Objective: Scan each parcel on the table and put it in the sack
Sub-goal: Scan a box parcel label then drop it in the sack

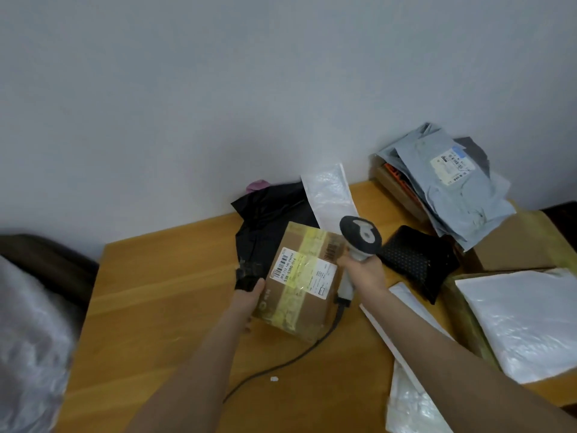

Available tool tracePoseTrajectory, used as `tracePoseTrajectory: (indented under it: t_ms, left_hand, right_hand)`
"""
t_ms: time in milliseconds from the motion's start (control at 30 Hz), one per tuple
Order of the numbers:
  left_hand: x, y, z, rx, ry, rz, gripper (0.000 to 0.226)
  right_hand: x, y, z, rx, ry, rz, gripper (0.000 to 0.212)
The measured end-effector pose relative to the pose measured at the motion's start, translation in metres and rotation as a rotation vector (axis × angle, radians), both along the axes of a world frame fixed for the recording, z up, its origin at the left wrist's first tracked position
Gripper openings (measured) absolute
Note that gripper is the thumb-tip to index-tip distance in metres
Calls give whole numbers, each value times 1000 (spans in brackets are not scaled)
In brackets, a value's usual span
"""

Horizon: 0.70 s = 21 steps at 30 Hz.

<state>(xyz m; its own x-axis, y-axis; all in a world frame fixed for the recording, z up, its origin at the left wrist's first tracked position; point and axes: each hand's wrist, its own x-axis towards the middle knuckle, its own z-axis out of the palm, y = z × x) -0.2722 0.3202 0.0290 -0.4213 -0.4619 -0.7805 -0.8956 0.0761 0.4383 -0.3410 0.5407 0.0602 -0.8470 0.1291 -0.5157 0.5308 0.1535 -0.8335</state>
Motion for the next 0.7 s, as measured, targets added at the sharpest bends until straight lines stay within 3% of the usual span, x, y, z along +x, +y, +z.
tracePoseTrajectory:
  t_ms: [67,167,300,367,700]
  left_hand:
    - [8,-2,3,120,-91,6,76]
    - [0,-7,4,122,-37,45,64]
    - [-15,-23,6,123,245,315,42]
    - [-16,-31,4,189,386,444,44]
    - [-11,-15,-3,206,286,171,61]
  right_hand:
    - [-16,-6,7,37,47,93,11]
    - [-31,-18,4,88,84,217,20]
    - [-32,-22,-8,192,45,302,17]
    - [-26,-23,-11,252,37,261,20]
    - [-9,-22,-14,165,-23,200,14]
